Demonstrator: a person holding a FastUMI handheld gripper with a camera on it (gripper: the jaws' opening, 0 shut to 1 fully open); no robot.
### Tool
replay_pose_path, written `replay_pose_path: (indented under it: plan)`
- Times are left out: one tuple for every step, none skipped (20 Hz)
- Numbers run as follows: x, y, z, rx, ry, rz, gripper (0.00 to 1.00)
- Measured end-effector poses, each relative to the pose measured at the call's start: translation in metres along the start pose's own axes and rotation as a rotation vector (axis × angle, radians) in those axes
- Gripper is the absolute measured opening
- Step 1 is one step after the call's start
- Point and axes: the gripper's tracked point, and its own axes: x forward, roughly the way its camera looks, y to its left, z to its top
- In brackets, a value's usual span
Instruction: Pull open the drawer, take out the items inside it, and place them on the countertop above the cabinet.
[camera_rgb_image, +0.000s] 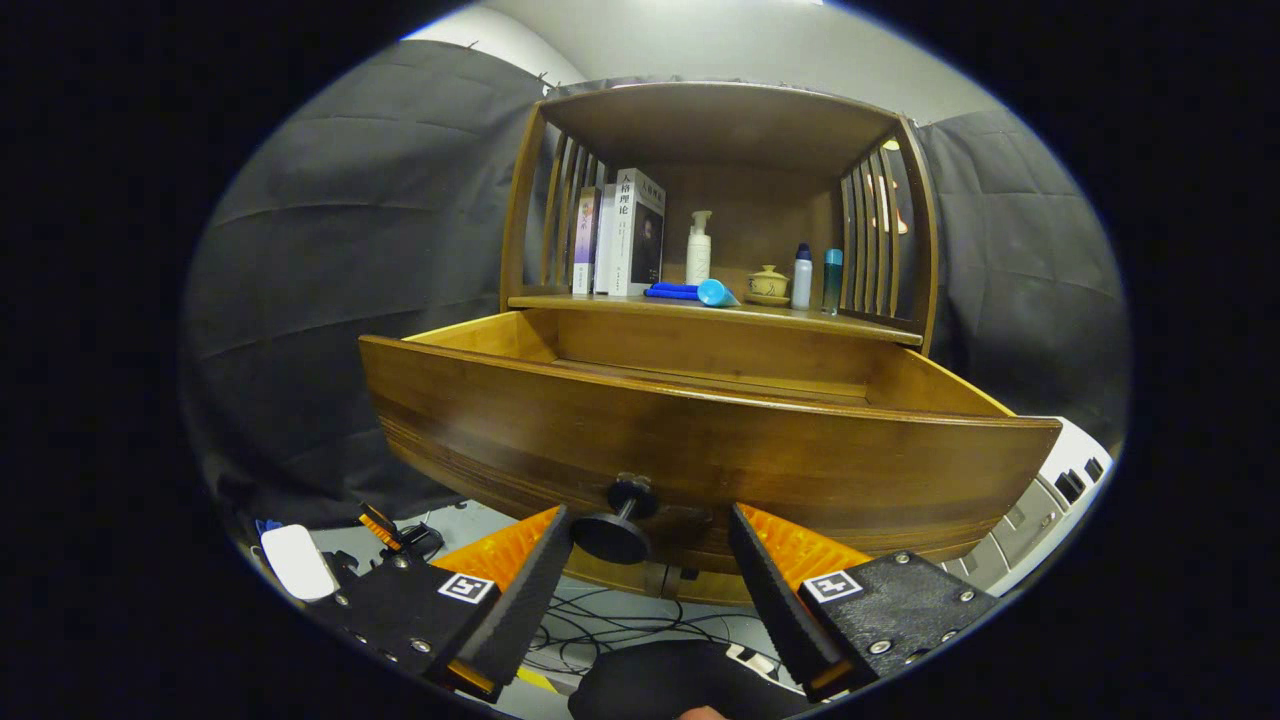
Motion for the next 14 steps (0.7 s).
replay_pose_path:
  plan:
    - [0.0, 0.0, 0.0, 0.005, -0.005, -0.005, 0.96]
    - [0.002, -0.001, 0.001, 0.003, -0.005, -0.01, 0.96]
    - [0.001, -0.001, 0.002, 0.0, -0.008, -0.016, 0.96]
    - [0.002, -0.001, 0.002, 0.0, -0.011, -0.02, 0.96]
    - [0.002, -0.001, 0.002, 0.0, -0.011, -0.026, 0.95]
    - [0.003, -0.002, 0.002, 0.001, -0.014, -0.033, 0.95]
    - [0.003, -0.003, 0.002, 0.001, -0.015, -0.043, 0.95]
    - [0.005, -0.004, 0.003, 0.001, -0.016, -0.054, 0.95]
    - [0.007, -0.006, 0.004, 0.001, -0.016, -0.067, 0.95]
    - [0.011, -0.01, 0.004, 0.002, -0.016, -0.079, 0.95]
    - [0.015, -0.013, 0.005, 0.005, -0.014, -0.093, 0.95]
    - [0.016, -0.018, 0.005, 0.01, -0.011, -0.107, 0.95]
    - [0.02, -0.024, 0.006, 0.016, -0.007, -0.124, 0.95]
    - [0.023, -0.028, 0.007, 0.022, -0.005, -0.139, 0.95]
